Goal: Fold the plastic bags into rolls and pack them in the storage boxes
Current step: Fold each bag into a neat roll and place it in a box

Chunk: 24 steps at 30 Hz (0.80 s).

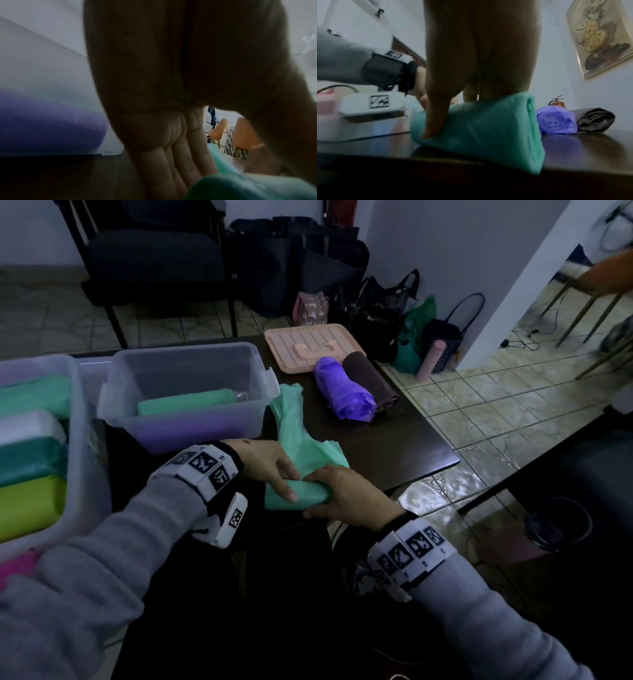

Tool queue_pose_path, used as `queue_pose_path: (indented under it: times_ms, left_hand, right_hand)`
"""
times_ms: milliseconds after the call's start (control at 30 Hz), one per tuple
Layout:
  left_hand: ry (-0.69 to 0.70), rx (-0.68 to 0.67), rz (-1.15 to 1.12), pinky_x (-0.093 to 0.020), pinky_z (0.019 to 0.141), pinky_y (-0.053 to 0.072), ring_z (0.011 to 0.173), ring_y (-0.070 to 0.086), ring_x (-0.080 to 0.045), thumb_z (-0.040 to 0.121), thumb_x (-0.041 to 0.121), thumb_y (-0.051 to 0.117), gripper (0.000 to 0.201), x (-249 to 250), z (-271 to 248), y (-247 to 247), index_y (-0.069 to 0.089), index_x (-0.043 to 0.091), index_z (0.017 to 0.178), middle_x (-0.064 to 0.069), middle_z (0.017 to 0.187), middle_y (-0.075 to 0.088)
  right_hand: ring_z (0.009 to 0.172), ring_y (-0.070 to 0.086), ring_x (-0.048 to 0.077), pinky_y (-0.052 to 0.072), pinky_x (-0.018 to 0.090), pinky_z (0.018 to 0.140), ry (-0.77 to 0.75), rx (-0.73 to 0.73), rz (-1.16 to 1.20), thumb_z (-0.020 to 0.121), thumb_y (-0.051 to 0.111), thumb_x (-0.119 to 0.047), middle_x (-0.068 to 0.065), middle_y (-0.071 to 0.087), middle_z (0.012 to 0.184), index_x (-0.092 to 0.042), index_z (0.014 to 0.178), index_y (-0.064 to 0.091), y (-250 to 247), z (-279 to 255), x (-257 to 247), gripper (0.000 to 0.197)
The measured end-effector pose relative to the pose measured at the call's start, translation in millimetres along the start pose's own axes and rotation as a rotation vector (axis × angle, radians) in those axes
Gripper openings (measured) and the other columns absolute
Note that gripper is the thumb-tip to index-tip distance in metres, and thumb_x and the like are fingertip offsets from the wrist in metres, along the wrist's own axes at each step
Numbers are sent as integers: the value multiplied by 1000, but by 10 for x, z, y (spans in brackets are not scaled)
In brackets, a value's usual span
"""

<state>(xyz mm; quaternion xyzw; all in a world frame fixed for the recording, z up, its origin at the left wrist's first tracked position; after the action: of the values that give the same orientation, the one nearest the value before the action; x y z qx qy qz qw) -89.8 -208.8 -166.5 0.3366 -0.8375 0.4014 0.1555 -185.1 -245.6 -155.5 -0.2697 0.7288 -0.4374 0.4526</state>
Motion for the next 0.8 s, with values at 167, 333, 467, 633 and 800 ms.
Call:
queue_pose_path:
  times_ms: [167,333,467,633,800]
  left_hand:
    - [33,155,20,-22,98,41,116,54,-13,72,23,80,61,106,-46,-121,56,16,128,3,119,58]
    - [52,147,10,-29,102,45,109,61,-15,76,14,77,47,142,11,-109,63,12,121,-4,116,67]
    - [42,102,-30,-31,104,43,110,61,-15,77,12,75,46,106,71,-116,61,10,122,-6,117,66]
    - [46,79,-43,-30,104,43,111,61,-18,81,10,71,44,100,94,-137,60,7,124,-8,118,66]
    - [46,28,41,-31,106,40,116,57,-18,88,16,63,41,121,84,-175,57,9,128,-6,125,62]
  right_hand:
    - [110,55,15,40,20,91,69,-136,104,74,77,-39,1,62,119,-18,124,58,-58,104,80,58]
    - [108,54,15,42,25,93,174,-244,94,72,76,-47,-1,60,114,-20,118,60,-63,186,190,56]
    - [129,31,22,32,30,106,311,-197,-7,63,76,-61,6,37,136,-19,136,42,-102,177,364,91]
    - [132,27,23,29,37,110,318,-93,1,61,76,-61,5,33,139,-19,143,33,-181,153,366,102]
    - [107,53,26,39,31,89,14,62,-16,76,74,-41,8,58,109,-11,112,60,-204,189,54,48]
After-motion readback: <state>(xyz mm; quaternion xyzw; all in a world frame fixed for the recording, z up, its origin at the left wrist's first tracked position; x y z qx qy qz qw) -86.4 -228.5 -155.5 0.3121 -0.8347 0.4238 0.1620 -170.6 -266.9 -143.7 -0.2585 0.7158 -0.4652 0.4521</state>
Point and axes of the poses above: each hand's wrist, its own z-axis towards the middle knuckle, its own y-axis out of the palm, x = y × z, the point moved 9 cm from there along z, towards the middle knuckle
